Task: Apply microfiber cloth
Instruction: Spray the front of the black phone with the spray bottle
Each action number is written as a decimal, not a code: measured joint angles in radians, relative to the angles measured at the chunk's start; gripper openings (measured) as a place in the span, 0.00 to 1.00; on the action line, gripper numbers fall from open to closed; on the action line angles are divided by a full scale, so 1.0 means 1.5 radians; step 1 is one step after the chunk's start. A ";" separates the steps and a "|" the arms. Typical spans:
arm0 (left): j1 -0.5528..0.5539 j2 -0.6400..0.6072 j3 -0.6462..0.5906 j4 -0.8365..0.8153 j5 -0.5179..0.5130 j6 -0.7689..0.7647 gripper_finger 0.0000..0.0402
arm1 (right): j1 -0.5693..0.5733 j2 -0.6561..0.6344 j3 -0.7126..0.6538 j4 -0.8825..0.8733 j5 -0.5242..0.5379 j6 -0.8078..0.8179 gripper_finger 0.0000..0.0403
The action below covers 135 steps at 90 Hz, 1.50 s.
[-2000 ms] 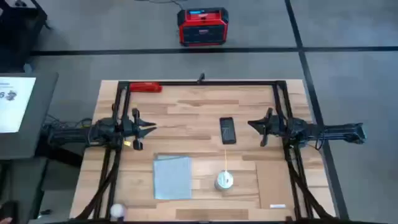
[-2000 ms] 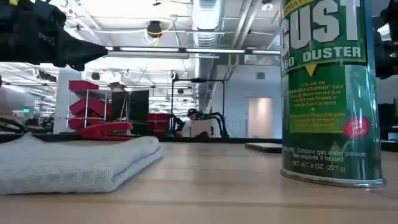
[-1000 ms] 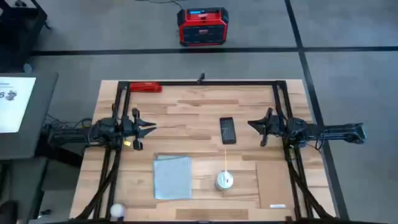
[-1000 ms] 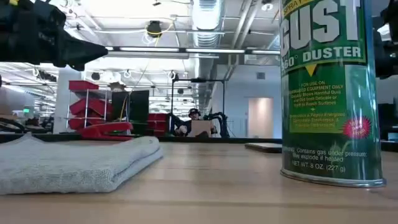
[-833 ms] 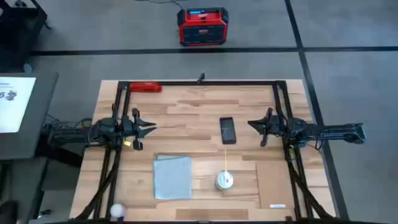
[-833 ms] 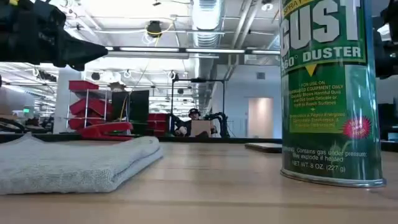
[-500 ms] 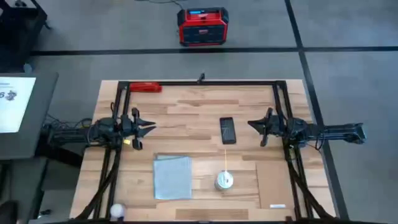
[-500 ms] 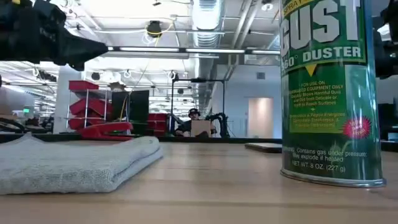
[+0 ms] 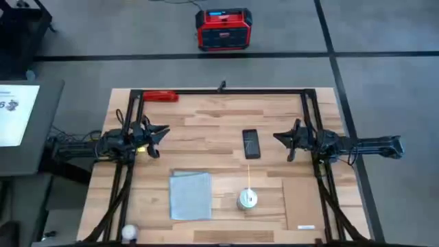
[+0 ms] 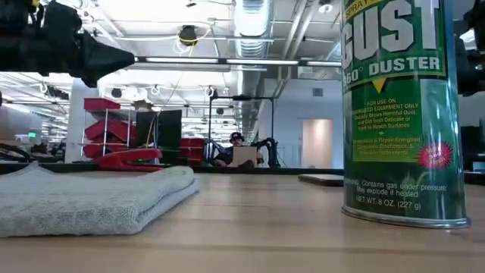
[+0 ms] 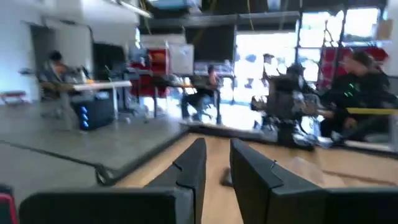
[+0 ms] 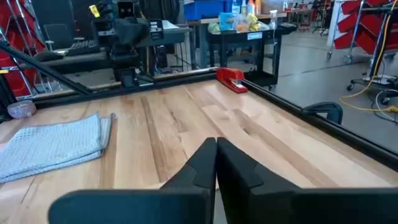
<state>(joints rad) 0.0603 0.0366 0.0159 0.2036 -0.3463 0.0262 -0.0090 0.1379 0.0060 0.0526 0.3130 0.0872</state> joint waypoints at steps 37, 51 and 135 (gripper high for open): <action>0.028 0.204 0.033 0.171 0.101 -0.003 0.12 | 0.000 0.000 0.000 0.000 0.000 0.000 0.00; 0.028 0.235 0.033 0.170 0.094 -0.010 0.12 | 0.000 0.000 0.000 0.000 0.000 0.000 0.00; 0.079 0.551 0.154 0.288 0.151 -0.012 0.00 | 0.000 0.000 0.000 0.000 0.000 0.000 0.00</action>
<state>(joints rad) 0.1789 0.8626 0.2476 0.6351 -0.1201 0.0082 -0.0090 0.1383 0.0060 0.0525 0.3130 0.0872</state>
